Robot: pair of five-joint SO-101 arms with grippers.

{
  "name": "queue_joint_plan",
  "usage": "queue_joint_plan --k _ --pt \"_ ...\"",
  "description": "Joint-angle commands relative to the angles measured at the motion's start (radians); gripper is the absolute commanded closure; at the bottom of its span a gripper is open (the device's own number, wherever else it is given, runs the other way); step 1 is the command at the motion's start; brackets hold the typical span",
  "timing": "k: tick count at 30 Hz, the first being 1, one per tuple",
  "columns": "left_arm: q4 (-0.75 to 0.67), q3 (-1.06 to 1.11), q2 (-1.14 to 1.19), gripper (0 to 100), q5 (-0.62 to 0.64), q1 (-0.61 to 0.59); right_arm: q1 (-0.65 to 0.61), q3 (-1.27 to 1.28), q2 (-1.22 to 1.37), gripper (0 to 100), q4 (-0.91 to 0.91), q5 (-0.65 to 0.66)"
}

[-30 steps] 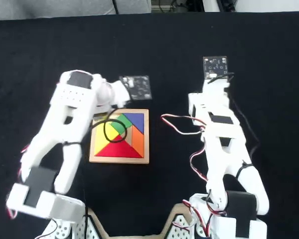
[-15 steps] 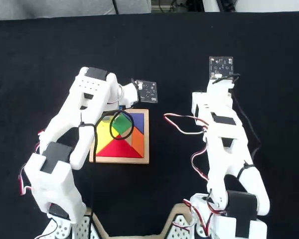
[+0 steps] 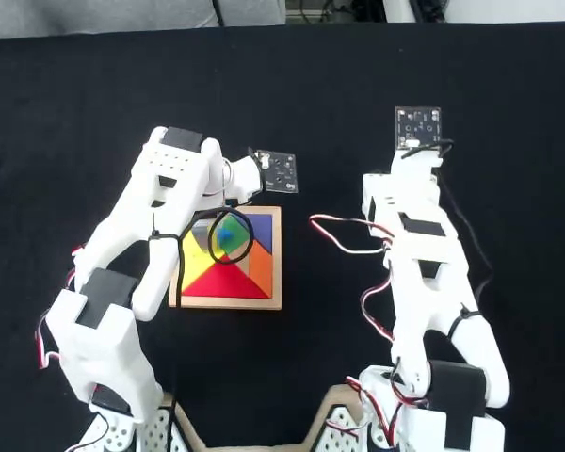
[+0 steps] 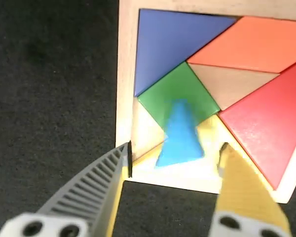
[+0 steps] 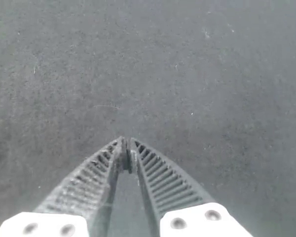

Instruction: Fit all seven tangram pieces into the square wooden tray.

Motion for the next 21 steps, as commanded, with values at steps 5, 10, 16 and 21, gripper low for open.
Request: queue_joint_plan --k 5,10,16,21 --pt "-0.003 -0.047 -0.005 70 0.002 -0.001 0.002 -0.007 -0.002 98.7 -0.020 -0.003" --pt "-0.003 -0.031 -0.005 70 0.003 -0.004 -0.011 -0.007 -0.002 98.7 -0.020 -0.003" --pt "-0.021 0.015 -0.003 70 0.005 -0.005 -0.011 -0.007 -0.002 98.7 -0.020 -0.003" --pt "-0.114 0.051 -0.005 70 0.051 -0.012 -0.011 -0.007 -0.002 98.7 -0.020 -0.003"
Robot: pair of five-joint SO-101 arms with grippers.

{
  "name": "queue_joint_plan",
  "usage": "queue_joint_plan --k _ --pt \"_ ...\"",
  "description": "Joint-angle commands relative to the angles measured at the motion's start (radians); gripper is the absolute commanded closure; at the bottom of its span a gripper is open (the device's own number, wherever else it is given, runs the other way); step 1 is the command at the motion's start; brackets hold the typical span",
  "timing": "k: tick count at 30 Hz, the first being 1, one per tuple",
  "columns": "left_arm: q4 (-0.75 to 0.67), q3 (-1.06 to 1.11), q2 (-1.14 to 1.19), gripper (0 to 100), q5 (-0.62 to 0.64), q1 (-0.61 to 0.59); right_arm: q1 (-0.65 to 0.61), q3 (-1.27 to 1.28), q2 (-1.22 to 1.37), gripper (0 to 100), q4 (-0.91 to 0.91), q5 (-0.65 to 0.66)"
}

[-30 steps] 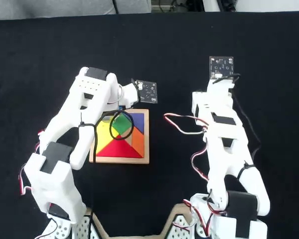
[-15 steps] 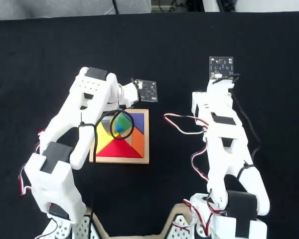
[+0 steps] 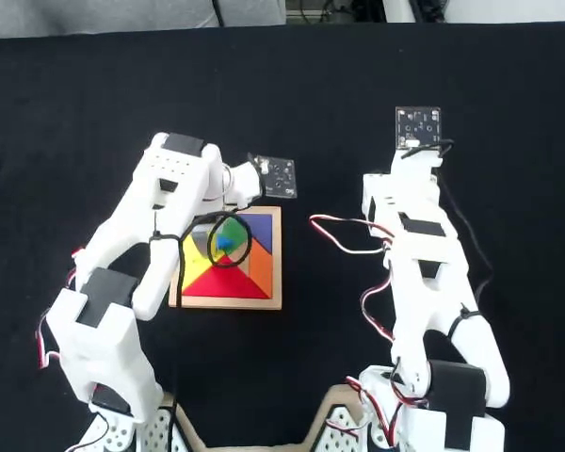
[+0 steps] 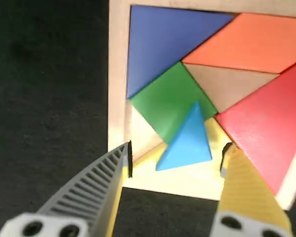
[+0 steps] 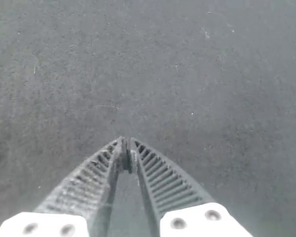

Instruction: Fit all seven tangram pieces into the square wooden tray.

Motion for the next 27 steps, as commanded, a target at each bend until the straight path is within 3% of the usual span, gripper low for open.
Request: queue_joint_plan --k 1,6,11,15,20,27 --pt "-0.078 0.004 -0.008 70 0.063 -0.010 -0.011 -0.007 -0.002 98.7 -0.020 -0.003" --pt "-0.057 -0.038 -0.035 70 0.114 -0.012 -0.011 -0.007 -0.002 98.7 -0.020 -0.003" --pt "0.212 -0.234 -0.206 70 0.250 -0.031 -0.011 -0.005 -0.002 98.7 -0.020 -0.003" --pt "0.368 -0.306 -0.423 70 0.451 -0.087 -0.011 0.007 -0.002 98.7 -0.025 -0.003" --pt "0.258 -0.107 -0.652 70 0.738 -0.297 -0.034 0.008 -0.002 98.7 -0.025 -0.003" --pt "-0.146 0.573 -0.994 70 0.990 -0.421 -0.084 0.012 -0.002 98.7 -0.018 0.034"
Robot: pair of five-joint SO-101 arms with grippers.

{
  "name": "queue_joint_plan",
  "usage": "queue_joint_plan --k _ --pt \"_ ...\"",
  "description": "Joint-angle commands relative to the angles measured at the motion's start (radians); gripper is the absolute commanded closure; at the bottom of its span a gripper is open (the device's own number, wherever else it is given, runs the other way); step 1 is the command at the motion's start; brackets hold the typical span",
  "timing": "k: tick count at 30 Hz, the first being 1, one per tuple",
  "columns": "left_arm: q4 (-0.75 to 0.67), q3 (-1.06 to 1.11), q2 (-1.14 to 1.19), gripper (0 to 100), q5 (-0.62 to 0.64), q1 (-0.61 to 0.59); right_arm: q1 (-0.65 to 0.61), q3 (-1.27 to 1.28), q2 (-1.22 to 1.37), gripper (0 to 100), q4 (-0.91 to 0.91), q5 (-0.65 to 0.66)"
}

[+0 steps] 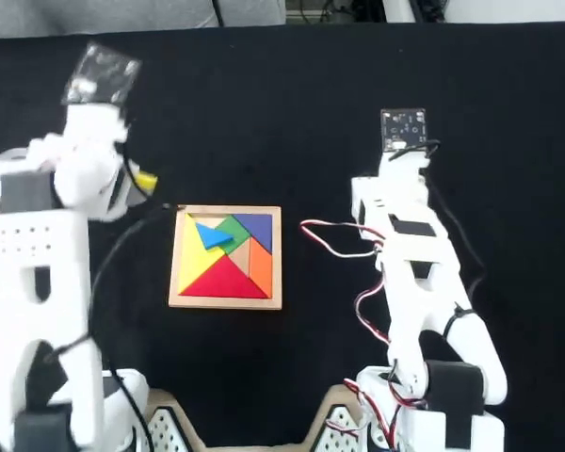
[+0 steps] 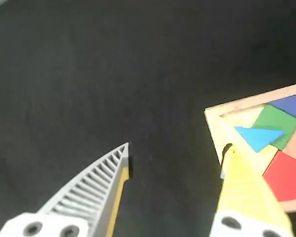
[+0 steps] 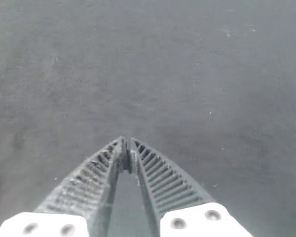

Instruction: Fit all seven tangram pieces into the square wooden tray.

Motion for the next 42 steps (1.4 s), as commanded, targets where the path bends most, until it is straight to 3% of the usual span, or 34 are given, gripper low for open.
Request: queue_joint_plan --k 1,4,6,13,17,19,24,34,42 --pt "-0.315 0.472 -0.281 70 0.206 -0.071 -0.035 0.002 -0.002 98.7 -0.017 0.057" --pt "-0.534 0.727 -0.434 70 0.353 -0.117 -0.086 0.004 -0.008 98.7 0.011 0.127" --pt "-0.601 0.840 -0.508 70 0.416 -0.128 -0.147 -0.027 -0.021 98.7 0.075 0.164" --pt "-0.736 0.984 -0.542 70 0.612 -0.211 -0.399 -0.483 0.015 98.8 0.720 0.219" --pt "-0.885 1.076 -0.543 72 0.661 -0.226 -0.525 -0.733 0.140 98.8 0.921 0.212" --pt "-0.927 1.102 -0.543 77 0.658 -0.225 -0.592 -0.806 0.214 98.8 0.985 0.212" --pt "-0.913 1.119 -0.554 97 0.655 -0.298 -0.723 -0.862 0.380 98.8 1.007 0.173" --pt "-0.918 1.125 -0.549 97 0.655 -0.328 -0.746 -0.851 0.450 98.8 0.934 0.163" --pt "-0.918 1.176 -0.554 97 0.485 -0.162 -0.743 -0.771 0.449 98.8 0.822 0.163"
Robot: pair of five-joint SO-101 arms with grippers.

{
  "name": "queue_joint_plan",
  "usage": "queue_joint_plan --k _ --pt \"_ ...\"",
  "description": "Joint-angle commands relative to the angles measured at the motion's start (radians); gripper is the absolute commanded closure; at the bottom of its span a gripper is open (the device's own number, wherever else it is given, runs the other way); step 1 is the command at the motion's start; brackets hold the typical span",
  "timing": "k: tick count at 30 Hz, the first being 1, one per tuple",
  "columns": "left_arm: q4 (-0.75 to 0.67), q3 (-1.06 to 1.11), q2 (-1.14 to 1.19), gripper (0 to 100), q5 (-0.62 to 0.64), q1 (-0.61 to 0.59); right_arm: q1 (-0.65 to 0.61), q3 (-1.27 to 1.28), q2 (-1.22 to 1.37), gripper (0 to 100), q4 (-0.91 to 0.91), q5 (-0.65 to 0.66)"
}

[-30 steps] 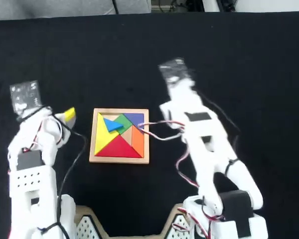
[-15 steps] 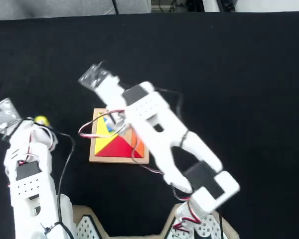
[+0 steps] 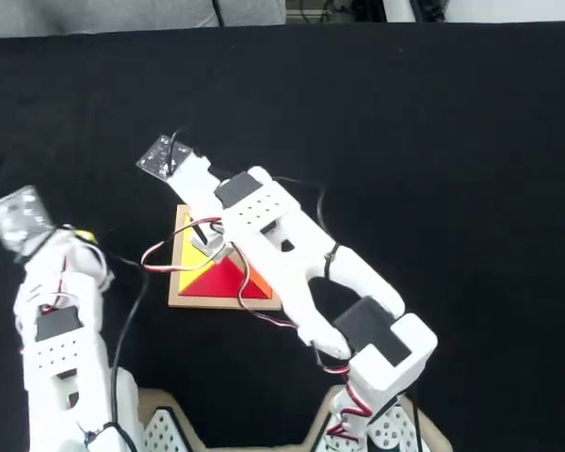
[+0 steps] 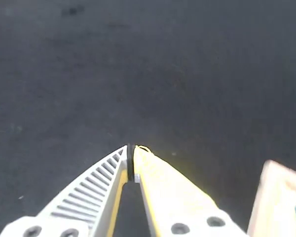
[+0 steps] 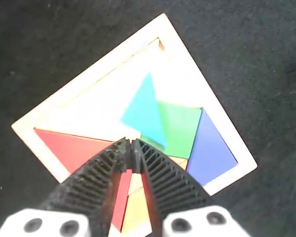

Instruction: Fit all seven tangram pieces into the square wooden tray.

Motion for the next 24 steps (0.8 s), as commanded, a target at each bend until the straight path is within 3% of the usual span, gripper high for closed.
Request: queue_joint_plan --k 1,7,11,16,24 --pt "-0.017 0.012 -0.017 97 -0.080 0.093 -0.009 -0.012 -0.012 98.8 -0.029 -0.008" --pt "-0.046 0.050 -0.017 97 -0.213 0.168 -0.012 -0.005 -0.010 98.8 -0.029 -0.008" --pt "-0.130 0.084 -0.017 97 -0.196 0.163 -0.008 -0.008 0.013 98.8 -0.029 -0.009" --pt "-0.107 0.067 -0.018 97 -0.195 0.104 -0.011 -0.051 0.077 98.8 -0.029 -0.048" --pt "-0.107 0.068 -0.018 97 -0.186 0.125 -0.006 -0.101 0.130 98.8 -0.035 -0.049"
